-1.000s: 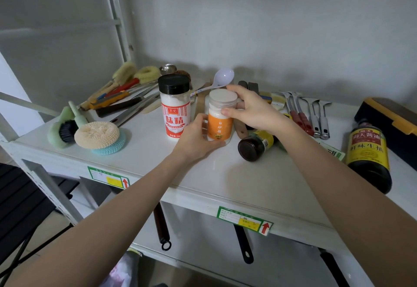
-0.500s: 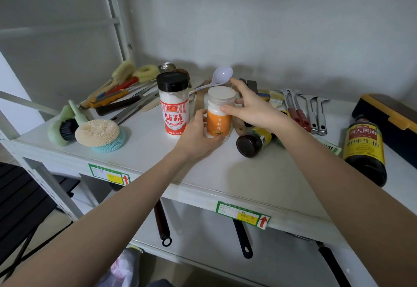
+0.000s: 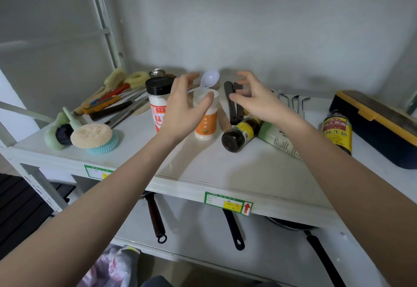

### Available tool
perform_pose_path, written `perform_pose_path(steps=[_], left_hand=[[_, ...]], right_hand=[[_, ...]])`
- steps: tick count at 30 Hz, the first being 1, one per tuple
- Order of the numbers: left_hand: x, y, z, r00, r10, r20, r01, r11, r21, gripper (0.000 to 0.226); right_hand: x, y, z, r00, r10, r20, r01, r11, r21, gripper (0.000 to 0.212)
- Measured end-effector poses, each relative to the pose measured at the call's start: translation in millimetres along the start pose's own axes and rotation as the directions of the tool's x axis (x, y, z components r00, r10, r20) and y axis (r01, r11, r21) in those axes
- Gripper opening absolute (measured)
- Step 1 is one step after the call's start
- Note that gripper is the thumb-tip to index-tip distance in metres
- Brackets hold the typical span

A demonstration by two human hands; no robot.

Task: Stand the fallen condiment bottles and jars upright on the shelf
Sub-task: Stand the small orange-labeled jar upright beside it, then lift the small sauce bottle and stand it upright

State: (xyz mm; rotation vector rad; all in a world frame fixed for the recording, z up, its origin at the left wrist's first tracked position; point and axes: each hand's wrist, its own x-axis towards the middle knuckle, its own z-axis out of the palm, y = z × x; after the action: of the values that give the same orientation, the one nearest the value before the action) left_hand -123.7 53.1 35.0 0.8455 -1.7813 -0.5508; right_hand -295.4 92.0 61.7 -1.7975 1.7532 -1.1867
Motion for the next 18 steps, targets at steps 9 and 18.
perform_pose_path(steps=[9, 18], left_hand=[[-16.7, 19.1, 59.3, 0.927, 0.044, 0.372, -0.104, 0.984, 0.142, 0.044], [-13.1, -1.4, 103.5, 0.803, -0.299, 0.516, -0.021, 0.85, 0.526, 0.071]], right_hand=[[-29.8, 32.7, -24.7, 0.989, 0.1, -0.106, -0.112, 0.987, -0.112, 0.042], [-36.1, 61.8, -11.3, 0.975, 0.22, -0.012, -0.22, 0.964, -0.149, 0.039]])
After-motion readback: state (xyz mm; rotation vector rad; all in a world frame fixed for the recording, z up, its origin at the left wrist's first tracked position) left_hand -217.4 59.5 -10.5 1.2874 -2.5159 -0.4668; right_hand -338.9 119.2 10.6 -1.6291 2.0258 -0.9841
